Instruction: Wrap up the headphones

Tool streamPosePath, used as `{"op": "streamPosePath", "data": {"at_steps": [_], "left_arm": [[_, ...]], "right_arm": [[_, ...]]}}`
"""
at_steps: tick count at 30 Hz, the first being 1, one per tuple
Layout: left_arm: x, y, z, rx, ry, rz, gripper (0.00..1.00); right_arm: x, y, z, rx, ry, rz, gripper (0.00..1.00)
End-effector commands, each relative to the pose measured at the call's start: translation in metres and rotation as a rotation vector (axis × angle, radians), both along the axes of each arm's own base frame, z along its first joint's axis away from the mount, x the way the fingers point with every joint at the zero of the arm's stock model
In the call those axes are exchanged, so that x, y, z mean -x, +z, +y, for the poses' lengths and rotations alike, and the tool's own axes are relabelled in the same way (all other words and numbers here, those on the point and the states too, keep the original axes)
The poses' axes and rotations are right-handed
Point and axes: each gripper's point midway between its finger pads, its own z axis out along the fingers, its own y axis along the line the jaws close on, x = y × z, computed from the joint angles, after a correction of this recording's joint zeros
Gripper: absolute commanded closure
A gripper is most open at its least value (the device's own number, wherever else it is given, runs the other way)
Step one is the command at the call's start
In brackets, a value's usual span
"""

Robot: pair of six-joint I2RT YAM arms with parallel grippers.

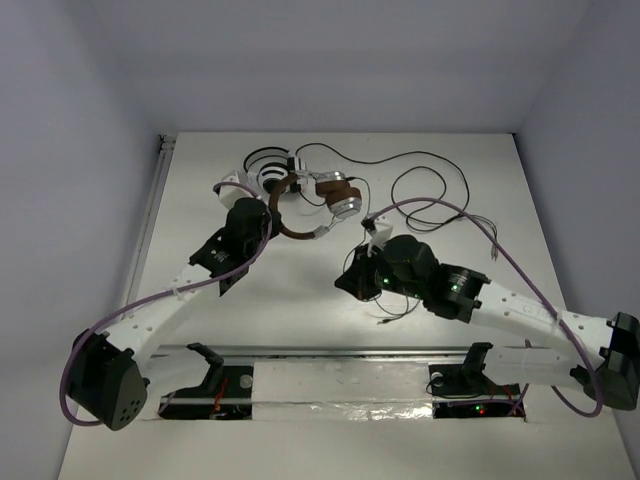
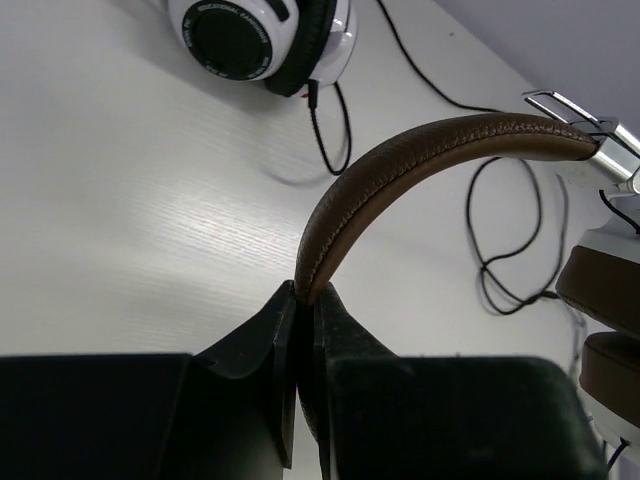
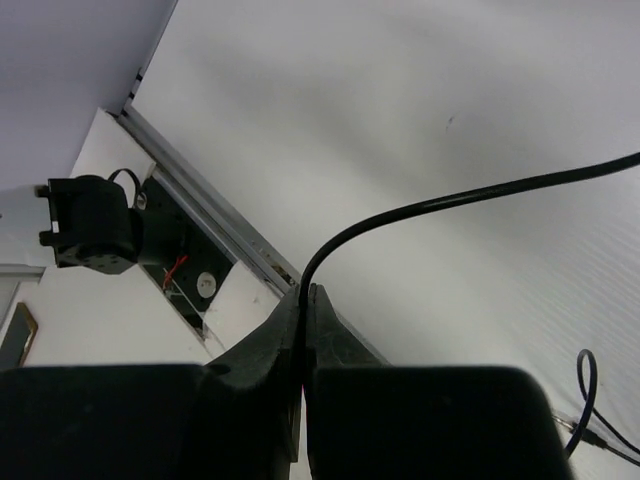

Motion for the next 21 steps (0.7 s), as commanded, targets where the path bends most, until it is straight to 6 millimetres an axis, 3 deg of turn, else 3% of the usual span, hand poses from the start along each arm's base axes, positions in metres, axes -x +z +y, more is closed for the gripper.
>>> {"op": "streamPosePath", "data": {"at_steps": [1,4,6,11,14,18,21], "left_arm": [[-0.006,0.023,0.002,-0.075,0.048,-0.072,1.0],[0.001,0.012,-0.013,-0.155,-0.006,-0.037,1.0],[0.004,0.008,-0.025,-0.207,-0.054,-0.035,1.0],[0.008,0.014,-0.049,-0.291,-0.175,-0.043,1.0],[0.009,0.019,-0.062,-0.286,-0.255,-0.069,1.0],[0.015,0.025,-0.072,-0.29,-0.343,-0.088,1.0],[0.022,0.024,-0.071,-0.331,-0.379,-0.091,1.0]], "right_arm": [[0.008,0.021,-0.01,0.032,0.017,-0.013,1.0],[0.01,0.016,-0.013,0.101,0.054,-0.015,1.0],[0.014,0.023,-0.008,0.119,0.107,-0.019,1.0],[0.02,0.026,-0.007,0.215,0.2,-0.007,0.99],[0.022,0.044,0.001,0.218,0.262,-0.028,0.99],[0.008,0.043,-0.002,0.28,0.207,-0.05,1.0],[-0.001,0.059,-0.003,0.255,0.164,-0.098,1.0]]}}
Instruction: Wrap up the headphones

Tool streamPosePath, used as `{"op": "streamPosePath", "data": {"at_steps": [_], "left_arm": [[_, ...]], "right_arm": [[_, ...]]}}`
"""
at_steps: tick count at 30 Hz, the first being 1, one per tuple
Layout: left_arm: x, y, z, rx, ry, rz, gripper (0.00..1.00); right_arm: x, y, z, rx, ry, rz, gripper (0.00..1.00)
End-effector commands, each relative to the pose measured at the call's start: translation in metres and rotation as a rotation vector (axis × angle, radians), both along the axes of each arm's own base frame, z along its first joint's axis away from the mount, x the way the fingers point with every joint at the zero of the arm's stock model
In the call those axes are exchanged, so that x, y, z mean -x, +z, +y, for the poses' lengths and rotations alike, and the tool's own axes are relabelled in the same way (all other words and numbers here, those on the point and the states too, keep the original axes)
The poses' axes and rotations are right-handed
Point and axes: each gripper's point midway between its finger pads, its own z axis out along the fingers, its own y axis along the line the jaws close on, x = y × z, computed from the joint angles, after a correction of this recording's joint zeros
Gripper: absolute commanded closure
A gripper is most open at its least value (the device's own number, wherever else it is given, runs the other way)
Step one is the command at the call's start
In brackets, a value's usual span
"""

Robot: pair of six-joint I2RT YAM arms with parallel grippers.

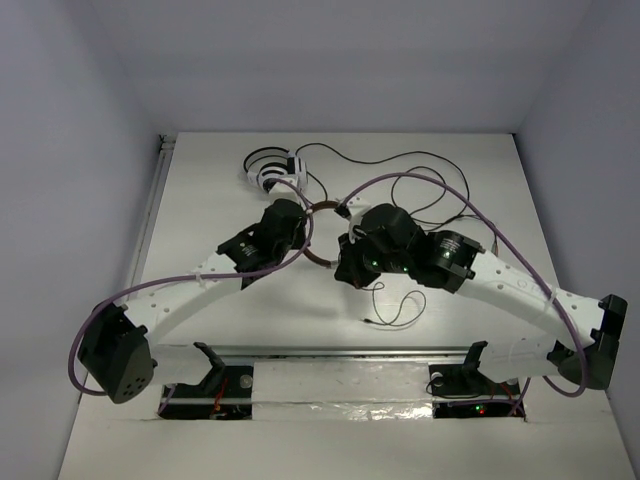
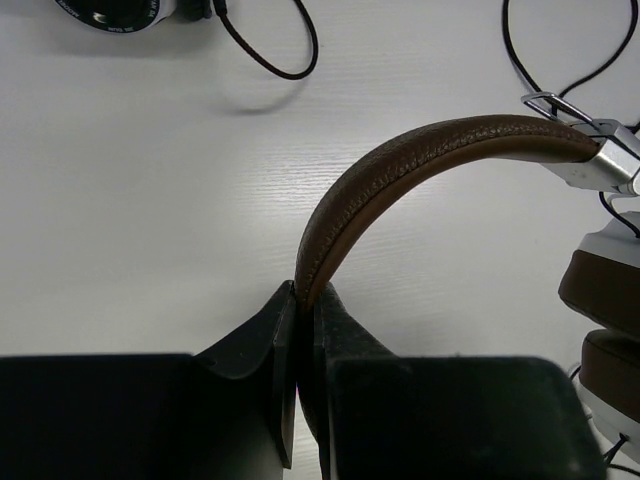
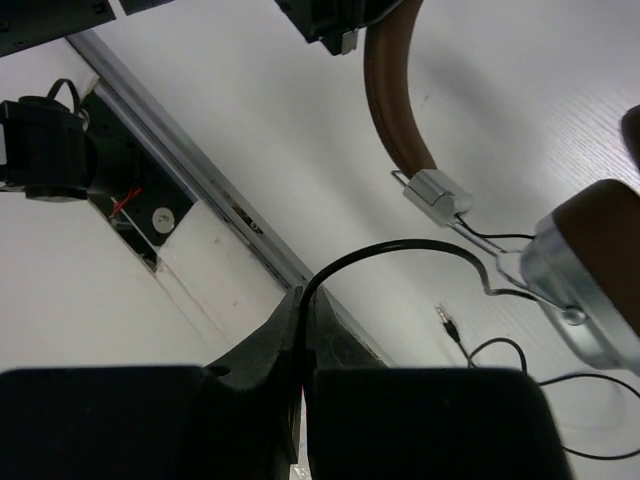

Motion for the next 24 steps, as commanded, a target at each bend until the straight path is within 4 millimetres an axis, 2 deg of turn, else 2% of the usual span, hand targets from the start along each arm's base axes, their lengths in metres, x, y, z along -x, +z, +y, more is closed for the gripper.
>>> {"op": "streamPosePath", "data": {"at_steps": [1,3,4,6,9,13,16,18,21,22,24], "left_arm": [[-0.002,0.048,-0.014,0.058,-0.081,-0.103,1.0],[0.005,0.043,-0.018,0.031,-0.144,-0.085,1.0],[0.007,0.043,-0.02,0.034,-0.161,-0.081,1.0],[0.015,0.043,-0.024,0.039,-0.218,-0.07,1.0],[0.028,0.045,-0.022,0.028,-0.271,-0.063,1.0],[0.04,0.044,-0.019,-0.001,-0.338,-0.055,1.0],[0.041,0.041,-0.013,-0.035,-0.334,-0.051,1.0],[0.035,0.043,-0.007,-0.041,-0.28,-0.061,1.0],[0.019,0.048,0.004,-0.025,-0.172,-0.046,1.0],[0.013,0.057,0.005,-0.005,-0.151,-0.054,1.0],[0.002,0.064,0.006,0.052,-0.128,-0.047,1.0]], "right_arm": [[-0.007,0.035,-0.002,-0.042,-0.008,-0.097,1.0],[-0.009,0.045,0.0,-0.065,-0.002,-0.121,1.0],[-0.019,0.047,-0.002,-0.056,-0.038,-0.146,1.0],[-0.031,0.043,-0.002,-0.03,-0.067,-0.155,1.0],[-0.055,0.035,-0.02,0.014,-0.166,-0.176,1.0],[-0.07,0.045,-0.028,-0.035,-0.225,-0.204,0.99],[-0.075,0.048,-0.031,-0.019,-0.247,-0.22,0.94],[-0.074,0.048,-0.031,-0.014,-0.246,-0.211,0.92],[-0.051,0.059,-0.021,-0.11,-0.152,-0.16,0.92],[-0.035,0.065,-0.02,-0.161,-0.097,-0.132,0.93],[-0.017,0.068,-0.018,-0.22,-0.042,-0.095,0.95]]}}
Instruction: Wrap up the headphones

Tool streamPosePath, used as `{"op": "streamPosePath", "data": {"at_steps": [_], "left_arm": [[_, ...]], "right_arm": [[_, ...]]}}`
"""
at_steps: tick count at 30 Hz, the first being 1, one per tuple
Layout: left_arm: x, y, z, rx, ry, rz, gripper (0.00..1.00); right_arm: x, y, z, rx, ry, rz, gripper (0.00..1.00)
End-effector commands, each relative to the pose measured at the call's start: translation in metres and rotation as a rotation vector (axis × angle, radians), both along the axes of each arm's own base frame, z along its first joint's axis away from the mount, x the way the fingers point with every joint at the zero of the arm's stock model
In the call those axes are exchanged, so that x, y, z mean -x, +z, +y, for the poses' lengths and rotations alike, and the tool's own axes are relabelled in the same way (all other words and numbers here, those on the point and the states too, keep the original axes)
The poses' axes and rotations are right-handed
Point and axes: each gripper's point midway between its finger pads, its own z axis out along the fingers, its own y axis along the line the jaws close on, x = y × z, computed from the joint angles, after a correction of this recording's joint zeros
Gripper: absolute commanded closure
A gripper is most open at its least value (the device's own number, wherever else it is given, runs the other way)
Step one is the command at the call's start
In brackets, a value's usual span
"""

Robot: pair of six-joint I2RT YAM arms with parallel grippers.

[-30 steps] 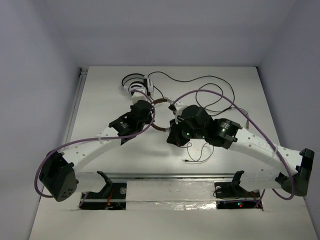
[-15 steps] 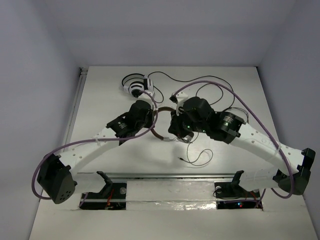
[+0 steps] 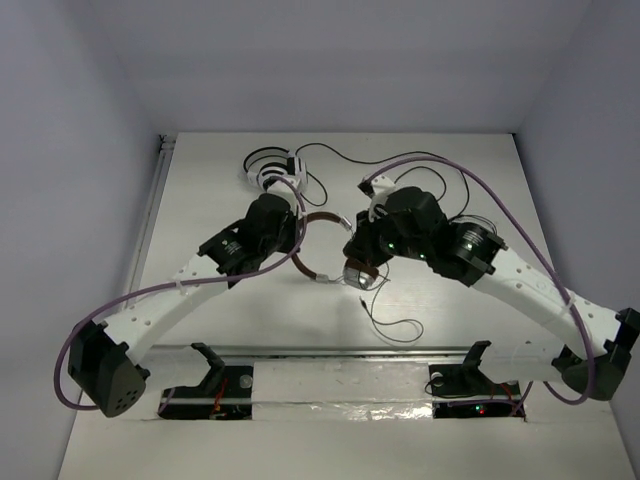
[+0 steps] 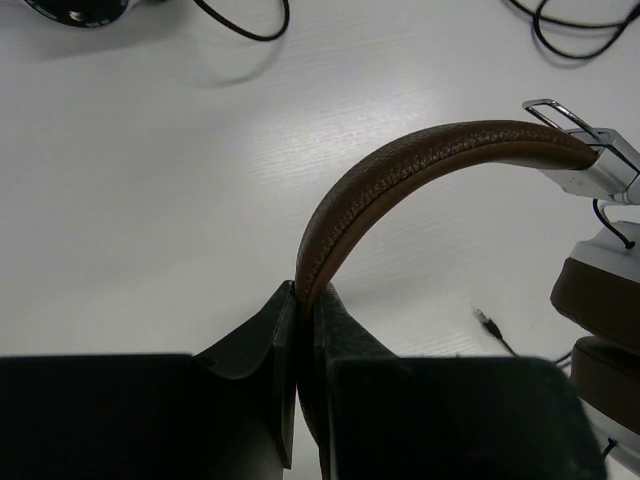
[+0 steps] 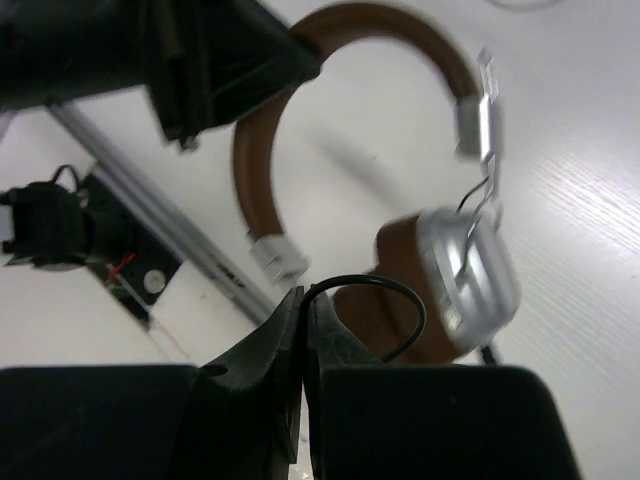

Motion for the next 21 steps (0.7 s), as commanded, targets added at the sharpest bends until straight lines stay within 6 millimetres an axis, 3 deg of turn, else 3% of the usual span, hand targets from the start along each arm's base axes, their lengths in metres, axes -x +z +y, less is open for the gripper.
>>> {"op": "streamPosePath", "data": {"at_steps": [1,5,6,9,11,17,21], "left_arm": [[-0.031,0.059,-0.008,0.19,0.079,-0.087,1.0],[-0.044,0.08,-0.027,0.324,0.049,-0.094,1.0],[-0.046,0.079,-0.032,0.338,0.041,-0.083,1.0],[-0.044,0.088,-0.051,0.415,-0.021,-0.062,1.0],[-0.042,0.092,-0.061,0.452,-0.061,-0.048,1.0],[-0.033,0.068,-0.073,0.451,-0.126,0.03,1.0],[-0.03,0.045,-0.064,0.365,-0.107,0.051,1.0]], "right_arm": [[0.04,0.042,0.011,-0.215,0.172,0.003,0.95],[0.06,0.031,0.003,-0.25,0.214,0.032,0.94],[0.062,0.016,0.003,-0.23,0.216,0.059,0.94],[0.069,0.002,0.006,-0.244,0.246,0.095,0.94],[0.07,0.005,0.011,-0.274,0.269,0.086,0.94],[0.059,-0.006,0.028,-0.257,0.288,0.086,0.9],[0.056,0.008,0.042,-0.294,0.327,0.077,0.88]]}}
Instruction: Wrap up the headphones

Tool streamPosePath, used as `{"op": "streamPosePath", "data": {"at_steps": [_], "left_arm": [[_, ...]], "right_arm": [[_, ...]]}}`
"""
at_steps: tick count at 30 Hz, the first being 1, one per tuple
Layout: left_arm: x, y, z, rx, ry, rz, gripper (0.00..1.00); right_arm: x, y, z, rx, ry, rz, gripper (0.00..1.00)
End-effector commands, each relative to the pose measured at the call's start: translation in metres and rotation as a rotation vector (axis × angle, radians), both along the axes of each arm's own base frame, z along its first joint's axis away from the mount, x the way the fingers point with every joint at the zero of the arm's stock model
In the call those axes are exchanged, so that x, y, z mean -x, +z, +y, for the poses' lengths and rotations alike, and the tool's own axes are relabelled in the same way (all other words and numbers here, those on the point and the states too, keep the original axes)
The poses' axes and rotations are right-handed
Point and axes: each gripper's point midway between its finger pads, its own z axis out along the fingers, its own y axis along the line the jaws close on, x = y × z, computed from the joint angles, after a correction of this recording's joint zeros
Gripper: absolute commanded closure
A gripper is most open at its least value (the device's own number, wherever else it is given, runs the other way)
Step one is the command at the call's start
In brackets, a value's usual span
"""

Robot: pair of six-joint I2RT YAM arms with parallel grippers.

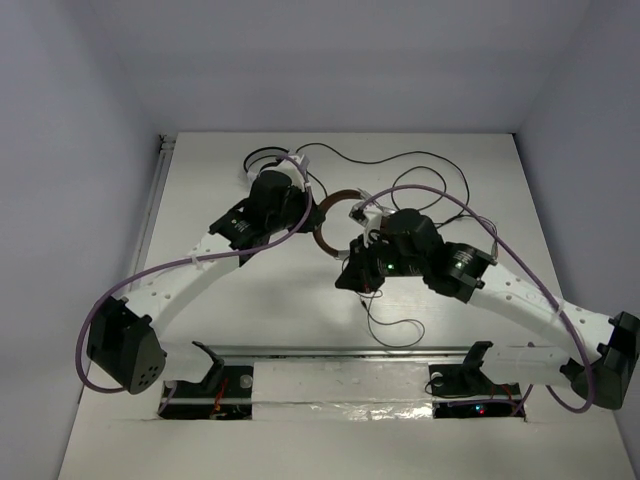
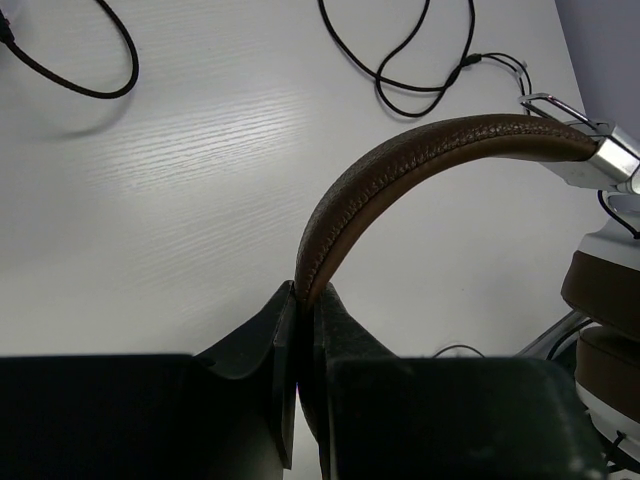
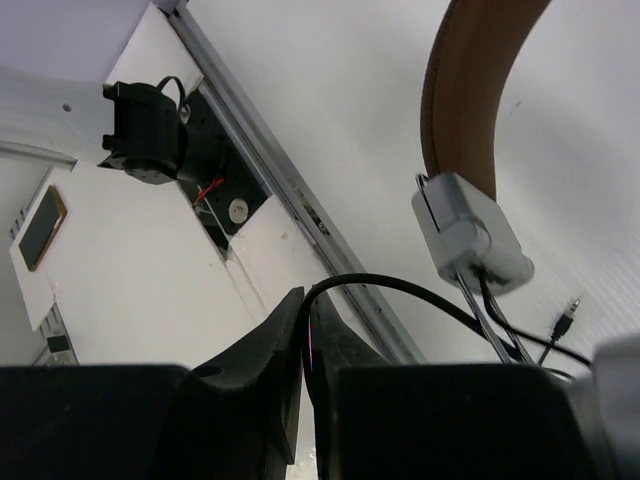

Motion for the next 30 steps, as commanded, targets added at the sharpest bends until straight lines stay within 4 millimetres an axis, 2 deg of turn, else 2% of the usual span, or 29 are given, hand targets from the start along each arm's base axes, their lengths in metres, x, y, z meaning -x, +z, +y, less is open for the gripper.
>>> {"op": "streamPosePath", "data": {"at_steps": [1,4,7,11,13,18,21,25,27,28,30], "left_arm": [[0.003,0.01,-0.006,0.034,-0.025,-0.035,1.0],[0.011,0.004,-0.01,0.022,-0.056,-0.03,1.0],[0.011,-0.005,-0.002,-0.029,-0.031,-0.031,1.0],[0.013,-0.017,0.011,-0.083,0.006,-0.019,1.0],[0.019,-0.017,0.009,-0.079,-0.01,-0.023,1.0],[0.03,-0.025,0.015,-0.078,-0.025,-0.016,1.0],[0.039,-0.027,0.016,-0.057,-0.047,-0.019,1.0],[0.043,-0.024,0.017,-0.048,-0.058,-0.026,1.0],[0.042,-0.025,0.022,-0.069,-0.038,-0.026,1.0],[0.041,-0.025,0.024,-0.08,-0.033,-0.025,1.0],[0.041,-0.025,0.027,-0.097,-0.022,-0.024,1.0]], "right_arm": [[-0.003,0.049,0.024,-0.149,0.074,-0.077,0.87],[-0.008,0.049,0.031,-0.149,0.073,-0.074,0.87],[-0.016,0.05,0.036,-0.149,0.043,-0.072,0.87],[-0.03,0.062,0.033,-0.167,-0.038,-0.116,0.87],[-0.036,0.069,0.03,-0.17,-0.076,-0.133,0.86],[-0.055,0.07,0.021,-0.152,-0.204,-0.157,0.72],[-0.075,0.065,0.01,-0.121,-0.305,-0.174,0.62],[-0.094,0.061,0.001,-0.111,-0.39,-0.168,0.59],[-0.098,0.066,-0.002,-0.132,-0.411,-0.164,0.53],[-0.108,0.066,-0.01,-0.13,-0.461,-0.173,0.53],[-0.113,0.081,-0.02,-0.186,-0.512,-0.183,0.48]]}}
